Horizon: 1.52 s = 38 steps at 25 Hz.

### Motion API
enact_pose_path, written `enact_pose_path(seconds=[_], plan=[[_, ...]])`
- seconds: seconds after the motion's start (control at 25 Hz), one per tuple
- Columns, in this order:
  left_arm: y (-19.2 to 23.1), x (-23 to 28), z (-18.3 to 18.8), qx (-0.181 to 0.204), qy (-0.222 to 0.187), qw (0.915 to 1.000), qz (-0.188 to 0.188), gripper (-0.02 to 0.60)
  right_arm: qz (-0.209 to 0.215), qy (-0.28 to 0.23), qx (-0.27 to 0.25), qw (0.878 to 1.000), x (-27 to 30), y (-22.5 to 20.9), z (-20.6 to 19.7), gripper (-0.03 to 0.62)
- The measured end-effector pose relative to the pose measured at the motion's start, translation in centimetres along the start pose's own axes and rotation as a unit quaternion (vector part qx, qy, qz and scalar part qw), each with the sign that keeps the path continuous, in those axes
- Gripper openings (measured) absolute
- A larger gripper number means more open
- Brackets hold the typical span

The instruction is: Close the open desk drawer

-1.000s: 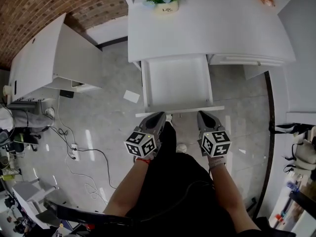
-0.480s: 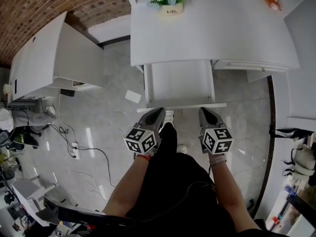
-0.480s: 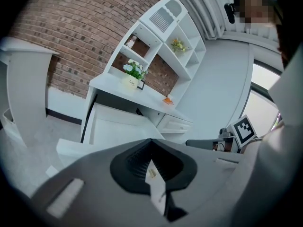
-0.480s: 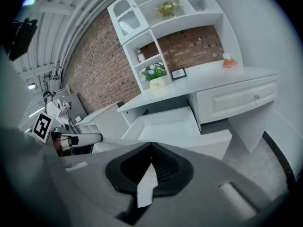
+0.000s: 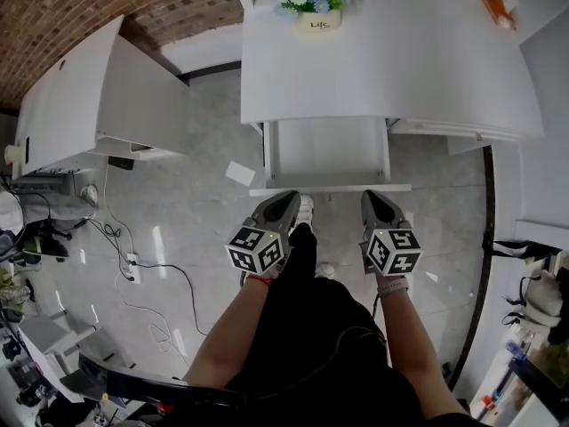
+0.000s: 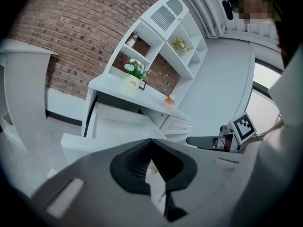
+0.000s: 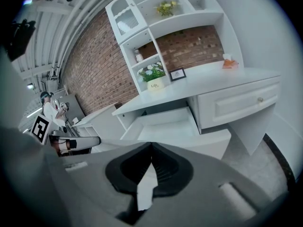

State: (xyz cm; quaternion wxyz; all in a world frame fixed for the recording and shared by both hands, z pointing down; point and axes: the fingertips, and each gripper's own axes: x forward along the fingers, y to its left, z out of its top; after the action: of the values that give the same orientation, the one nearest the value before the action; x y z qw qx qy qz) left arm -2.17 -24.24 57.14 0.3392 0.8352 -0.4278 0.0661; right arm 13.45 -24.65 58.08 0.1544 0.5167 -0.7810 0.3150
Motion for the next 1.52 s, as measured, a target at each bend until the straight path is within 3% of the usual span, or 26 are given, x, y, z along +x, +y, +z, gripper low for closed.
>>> enact_pose_path(seconds=[0.64, 1.52], plan=[[2.5, 1.8, 2.4, -0.007, -0.006, 0.9999, 0.007, 0.002, -0.010, -0.008, 0.005, 1.000, 2.9, -0.7, 2.6, 0.002], [4.6, 6.0, 5.3, 0.005, 0.016, 0.9999, -0.004, 0.002, -0.010, -0.022, 0.010, 1.000, 7.1, -2.1, 6.5, 0.002]])
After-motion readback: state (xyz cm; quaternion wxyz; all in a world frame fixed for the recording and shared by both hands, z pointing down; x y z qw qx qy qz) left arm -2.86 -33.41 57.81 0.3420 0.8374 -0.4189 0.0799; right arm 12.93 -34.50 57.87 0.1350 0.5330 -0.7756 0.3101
